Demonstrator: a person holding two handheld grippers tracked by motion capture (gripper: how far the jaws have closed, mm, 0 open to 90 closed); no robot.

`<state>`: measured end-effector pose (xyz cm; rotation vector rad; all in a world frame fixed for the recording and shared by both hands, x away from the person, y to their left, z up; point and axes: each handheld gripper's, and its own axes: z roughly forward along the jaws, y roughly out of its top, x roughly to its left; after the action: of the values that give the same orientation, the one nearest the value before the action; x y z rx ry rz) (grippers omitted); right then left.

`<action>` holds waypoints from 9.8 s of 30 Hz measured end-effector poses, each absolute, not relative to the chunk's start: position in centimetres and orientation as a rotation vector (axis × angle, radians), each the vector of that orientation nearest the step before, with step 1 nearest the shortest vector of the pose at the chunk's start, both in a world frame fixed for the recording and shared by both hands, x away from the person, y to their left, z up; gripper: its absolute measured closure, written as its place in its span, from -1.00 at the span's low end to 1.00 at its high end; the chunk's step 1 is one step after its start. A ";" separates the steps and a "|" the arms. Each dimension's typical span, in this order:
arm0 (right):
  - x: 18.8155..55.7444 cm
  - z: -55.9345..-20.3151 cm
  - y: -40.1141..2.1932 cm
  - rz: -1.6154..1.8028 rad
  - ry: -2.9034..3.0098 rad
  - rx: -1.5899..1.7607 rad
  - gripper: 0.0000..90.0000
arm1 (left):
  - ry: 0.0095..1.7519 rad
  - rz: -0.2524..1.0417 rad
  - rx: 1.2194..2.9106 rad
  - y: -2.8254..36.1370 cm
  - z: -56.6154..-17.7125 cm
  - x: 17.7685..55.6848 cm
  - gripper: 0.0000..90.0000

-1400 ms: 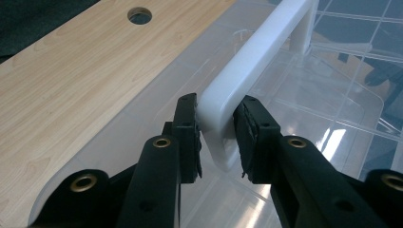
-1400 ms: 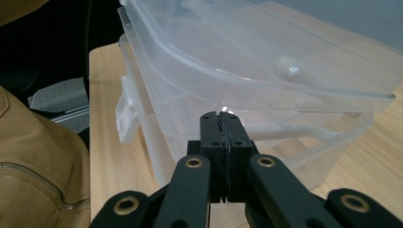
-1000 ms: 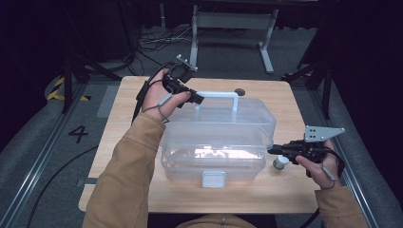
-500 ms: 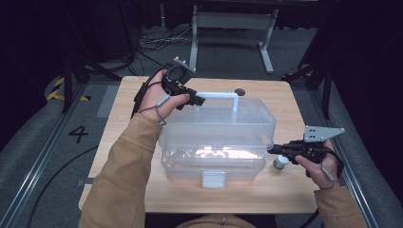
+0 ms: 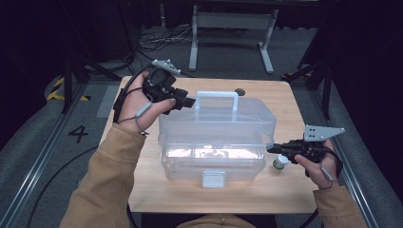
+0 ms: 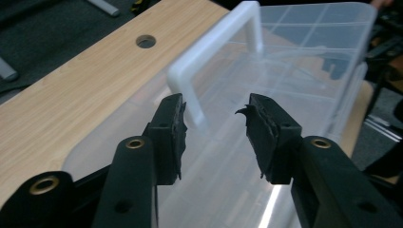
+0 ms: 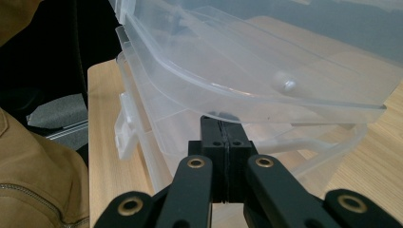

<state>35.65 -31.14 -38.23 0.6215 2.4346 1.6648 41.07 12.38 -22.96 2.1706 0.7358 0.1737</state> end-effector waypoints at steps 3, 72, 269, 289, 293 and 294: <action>35.6 -38.2 -31.1 1.665 2.430 0.627 1.00 | 0.710 0.155 2.162 12.9 -23.0 40.4 0.39; 37.6 -35.4 -30.6 1.749 2.212 0.766 1.00 | 0.813 0.238 1.883 19.3 -32.8 35.9 1.00; 45.6 -31.4 -23.5 1.244 1.593 1.220 0.79 | 0.862 0.102 2.034 20.7 -35.9 33.7 0.60; 47.4 -31.3 -23.6 1.245 1.618 1.243 0.79 | 0.620 -0.045 2.218 16.7 -39.7 32.8 0.43; 47.6 -31.4 -23.6 1.251 1.611 1.244 0.79 | 0.614 -0.042 2.196 16.8 -40.1 32.9 0.48; 47.7 -31.4 -23.6 1.251 1.610 1.246 0.79 | 0.612 -0.039 2.197 16.8 -40.2 32.9 0.51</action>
<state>47.68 -23.59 -31.43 1.2463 1.6101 1.2507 32.94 16.81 -40.19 2.1975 0.6121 -0.0388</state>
